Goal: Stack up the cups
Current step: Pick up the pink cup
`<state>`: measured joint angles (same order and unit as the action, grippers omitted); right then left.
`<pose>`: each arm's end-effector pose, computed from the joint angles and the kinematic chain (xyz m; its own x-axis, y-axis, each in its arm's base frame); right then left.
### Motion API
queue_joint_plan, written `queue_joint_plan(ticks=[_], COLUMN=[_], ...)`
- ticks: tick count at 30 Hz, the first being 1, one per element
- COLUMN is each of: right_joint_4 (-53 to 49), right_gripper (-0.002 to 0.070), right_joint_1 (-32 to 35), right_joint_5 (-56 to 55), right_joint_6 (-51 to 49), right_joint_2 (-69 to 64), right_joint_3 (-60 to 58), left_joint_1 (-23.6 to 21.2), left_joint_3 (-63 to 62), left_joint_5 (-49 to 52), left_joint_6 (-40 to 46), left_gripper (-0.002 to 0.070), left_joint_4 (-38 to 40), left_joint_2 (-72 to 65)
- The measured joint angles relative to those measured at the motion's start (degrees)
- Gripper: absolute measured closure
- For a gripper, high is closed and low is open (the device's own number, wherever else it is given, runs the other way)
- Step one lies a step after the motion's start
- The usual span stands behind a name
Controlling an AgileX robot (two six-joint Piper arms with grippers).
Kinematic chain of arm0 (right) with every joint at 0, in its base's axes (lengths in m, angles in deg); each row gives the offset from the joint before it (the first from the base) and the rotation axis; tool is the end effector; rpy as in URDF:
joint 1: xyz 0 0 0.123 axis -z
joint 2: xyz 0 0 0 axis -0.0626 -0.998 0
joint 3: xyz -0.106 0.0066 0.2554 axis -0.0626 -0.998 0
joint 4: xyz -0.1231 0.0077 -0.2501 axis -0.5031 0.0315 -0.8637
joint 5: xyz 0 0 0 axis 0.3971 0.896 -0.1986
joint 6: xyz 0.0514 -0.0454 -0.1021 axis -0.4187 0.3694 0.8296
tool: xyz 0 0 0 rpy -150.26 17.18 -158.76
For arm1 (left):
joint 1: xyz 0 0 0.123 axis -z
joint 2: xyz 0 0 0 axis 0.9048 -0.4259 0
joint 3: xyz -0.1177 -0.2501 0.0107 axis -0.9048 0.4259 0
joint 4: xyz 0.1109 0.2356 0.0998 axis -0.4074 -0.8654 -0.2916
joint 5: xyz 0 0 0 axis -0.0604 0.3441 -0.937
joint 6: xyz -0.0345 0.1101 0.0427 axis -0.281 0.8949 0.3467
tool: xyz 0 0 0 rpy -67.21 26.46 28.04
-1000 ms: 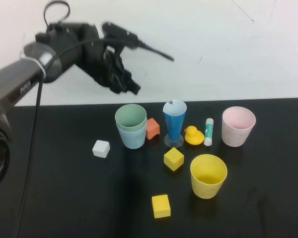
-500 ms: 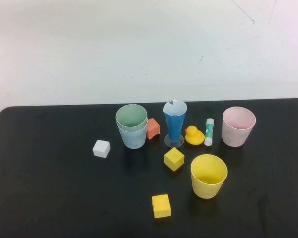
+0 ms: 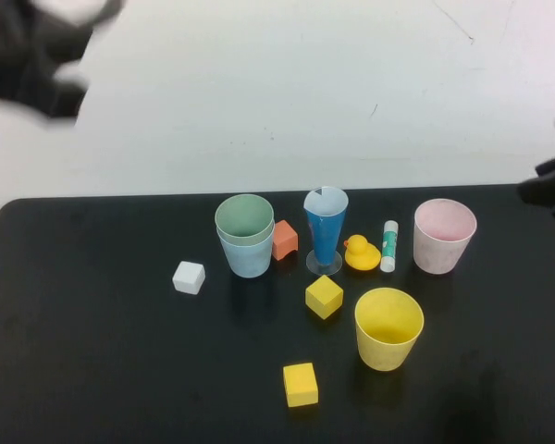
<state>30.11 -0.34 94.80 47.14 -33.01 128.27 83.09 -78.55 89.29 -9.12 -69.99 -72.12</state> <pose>0.3873 0.0339 0.2146 -0.4373 -0.5057 -0.7436 -0.6421 0.7546 -0.1355 0.2649 -0.1019 0.4656 -0.2733 0.3841 -0.8819 0.5035 0.8383 0.2091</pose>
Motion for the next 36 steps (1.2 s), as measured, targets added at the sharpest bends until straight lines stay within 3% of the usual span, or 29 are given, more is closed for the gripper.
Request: queue_joint_plan(ticks=[11,23,25,27,31,36], right_joint_4=[1.21,2.55,3.14,4.31,5.77,5.63], right_gripper=[0.0254,0.0225,0.0259,0.0337,0.0589,0.0664], right_joint_1=[-0.14,-2.23,-2.44,-2.54,-2.52,-2.69], right_joint_5=[-0.14,-0.14,-0.14,-0.18,0.68,9.86], right_joint_6=[0.38,0.38,0.38,0.38,0.38,-2.59], right_joint_2=[-20.22,-35.78,-37.16,-37.56,-37.7,-37.4], right_joint_3=[14.39,23.56,24.51,24.86,26.69,31.94], left_joint_1=[0.0,0.0,0.0,0.0,0.0,0.0], left_joint_3=[32.99,41.94,41.94,41.94,41.94,41.94], left_joint_5=[-17.68,-24.0,-24.22,-24.32,-24.34,-23.55], left_joint_6=[0.07,-4.83,-4.95,-5.08,-5.58,-5.84], left_gripper=[0.0673,0.0674,0.0674,0.0674,0.0674,0.0674], left_joint_4=[1.22,2.59,2.59,2.59,2.59,1.62], left_joint_2=[25.42,31.22,31.22,31.22,31.22,31.22])
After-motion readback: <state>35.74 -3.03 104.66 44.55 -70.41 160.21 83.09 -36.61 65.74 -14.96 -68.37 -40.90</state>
